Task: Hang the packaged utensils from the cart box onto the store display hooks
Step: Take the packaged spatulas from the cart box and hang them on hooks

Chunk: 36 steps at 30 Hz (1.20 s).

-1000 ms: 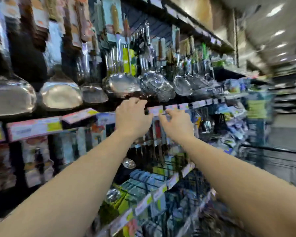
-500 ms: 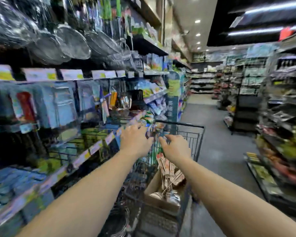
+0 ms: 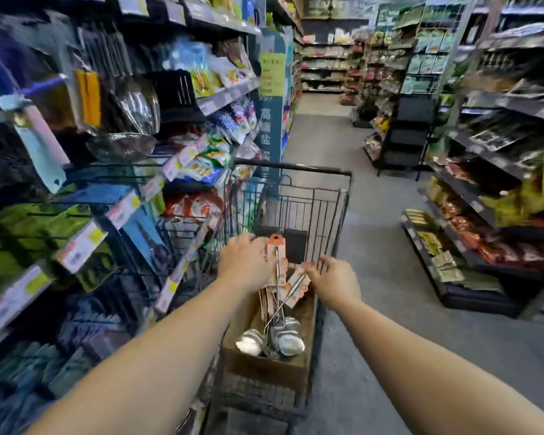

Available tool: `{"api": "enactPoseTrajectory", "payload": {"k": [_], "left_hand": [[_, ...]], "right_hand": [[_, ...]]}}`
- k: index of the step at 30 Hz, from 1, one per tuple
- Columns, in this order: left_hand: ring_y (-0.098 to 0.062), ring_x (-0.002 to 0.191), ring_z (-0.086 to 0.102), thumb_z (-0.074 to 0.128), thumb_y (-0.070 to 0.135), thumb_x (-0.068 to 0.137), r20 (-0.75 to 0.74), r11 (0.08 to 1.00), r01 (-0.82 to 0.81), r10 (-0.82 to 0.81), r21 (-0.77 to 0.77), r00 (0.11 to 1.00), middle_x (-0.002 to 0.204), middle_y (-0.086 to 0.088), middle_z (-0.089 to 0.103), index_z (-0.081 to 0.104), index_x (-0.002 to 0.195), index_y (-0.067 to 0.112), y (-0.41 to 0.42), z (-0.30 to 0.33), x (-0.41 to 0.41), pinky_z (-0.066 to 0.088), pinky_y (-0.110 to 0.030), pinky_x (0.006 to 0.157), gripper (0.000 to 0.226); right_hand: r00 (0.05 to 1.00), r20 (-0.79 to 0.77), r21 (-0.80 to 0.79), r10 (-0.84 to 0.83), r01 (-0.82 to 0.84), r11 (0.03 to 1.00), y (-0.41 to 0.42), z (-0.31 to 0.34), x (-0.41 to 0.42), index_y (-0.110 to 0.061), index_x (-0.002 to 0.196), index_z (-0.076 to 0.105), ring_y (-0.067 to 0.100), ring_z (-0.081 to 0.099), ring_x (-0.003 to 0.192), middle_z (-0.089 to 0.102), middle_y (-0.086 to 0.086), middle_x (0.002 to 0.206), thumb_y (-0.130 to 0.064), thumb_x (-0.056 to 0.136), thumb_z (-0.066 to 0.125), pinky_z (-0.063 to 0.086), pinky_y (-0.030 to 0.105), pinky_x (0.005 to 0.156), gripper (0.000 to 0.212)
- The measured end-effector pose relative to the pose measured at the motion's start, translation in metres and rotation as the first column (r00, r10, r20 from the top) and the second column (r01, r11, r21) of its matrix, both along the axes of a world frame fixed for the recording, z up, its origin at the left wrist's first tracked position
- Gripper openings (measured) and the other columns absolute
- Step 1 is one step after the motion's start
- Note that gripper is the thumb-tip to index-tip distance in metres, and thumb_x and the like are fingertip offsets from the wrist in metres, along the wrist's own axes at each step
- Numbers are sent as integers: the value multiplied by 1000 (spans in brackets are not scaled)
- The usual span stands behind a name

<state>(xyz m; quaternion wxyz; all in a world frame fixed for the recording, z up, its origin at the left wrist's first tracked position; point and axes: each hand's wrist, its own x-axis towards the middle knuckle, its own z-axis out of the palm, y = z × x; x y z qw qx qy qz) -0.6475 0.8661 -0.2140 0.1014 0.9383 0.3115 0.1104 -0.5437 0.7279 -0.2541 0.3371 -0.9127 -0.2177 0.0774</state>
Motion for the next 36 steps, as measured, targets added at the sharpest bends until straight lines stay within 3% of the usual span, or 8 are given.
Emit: {"api": "enactPoseTrajectory", "payload": {"k": [6, 11, 17, 20, 22, 26, 32, 36], "left_hand": [[-30, 129, 39, 48, 54, 88, -113, 994, 7, -19, -112, 993, 146, -4, 40, 40, 139, 33, 44, -64, 67, 36, -42, 106, 55], [-28, 126, 42, 54, 51, 88, -164, 981, -71, 41, -179, 986, 137, -4, 48, 45, 137, 28, 71, -118, 99, 36, -39, 104, 55], [-24, 125, 42, 52, 51, 88, -248, 955, -138, 72, -262, 966, 137, 0, 47, 44, 137, 29, 99, -187, 112, 36, -40, 104, 54], [-21, 126, 40, 53, 49, 89, -276, 936, -168, 81, -309, 958, 138, 2, 45, 43, 138, 31, 114, -223, 116, 34, -40, 106, 53], [-20, 126, 40, 54, 48, 88, -287, 930, -156, 58, -334, 956, 138, 3, 46, 43, 138, 31, 125, -248, 119, 35, -41, 108, 53], [-20, 129, 37, 55, 46, 88, -304, 917, -144, 26, -373, 952, 139, 4, 44, 42, 139, 32, 148, -295, 123, 31, -39, 109, 54], [-21, 128, 39, 58, 44, 87, -287, 909, -91, -32, -406, 957, 137, 2, 47, 45, 137, 30, 169, -350, 120, 31, -39, 108, 54], [-22, 126, 40, 59, 40, 88, -262, 908, -76, -38, -412, 964, 134, 1, 49, 47, 137, 27, 176, -371, 120, 32, -39, 108, 52]], "right_hand": [[988, -138, -53, -65, 59, 997, 32, -62, 63, -22, 134, 55, 27, 61, 111, 64, 7, 124, -39, 88, 62, 52, 39, 91, 49], [955, -294, -80, 39, -65, 995, 68, -117, 98, -22, 133, 54, 28, 61, 110, 62, 9, 124, -35, 91, 59, 51, 39, 93, 44], [894, -446, -93, 42, -93, 991, 108, -180, 118, -21, 135, 51, 26, 61, 109, 60, 7, 128, -29, 91, 61, 49, 37, 92, 45], [857, -516, -116, 15, -87, 989, 124, -215, 118, -27, 129, 52, 26, 66, 97, 67, 10, 114, -26, 92, 60, 54, 44, 86, 38], [833, -552, -129, -34, -45, 991, 136, -241, 120, -23, 127, 52, 26, 67, 94, 68, 9, 110, -27, 93, 58, 55, 44, 84, 35], [804, -575, -194, -153, 47, 980, 163, -295, 125, -18, 138, 47, 27, 58, 114, 57, 7, 132, -26, 95, 55, 45, 35, 90, 44], [708, -628, -209, -323, 247, 946, 202, -362, 130, -16, 121, 56, 30, 63, 102, 67, 9, 112, -25, 91, 58, 51, 45, 92, 31], [661, -626, -207, -415, 372, 905, 212, -386, 135, -10, 113, 59, 30, 65, 100, 70, 10, 107, -24, 90, 62, 51, 38, 90, 27]]}}
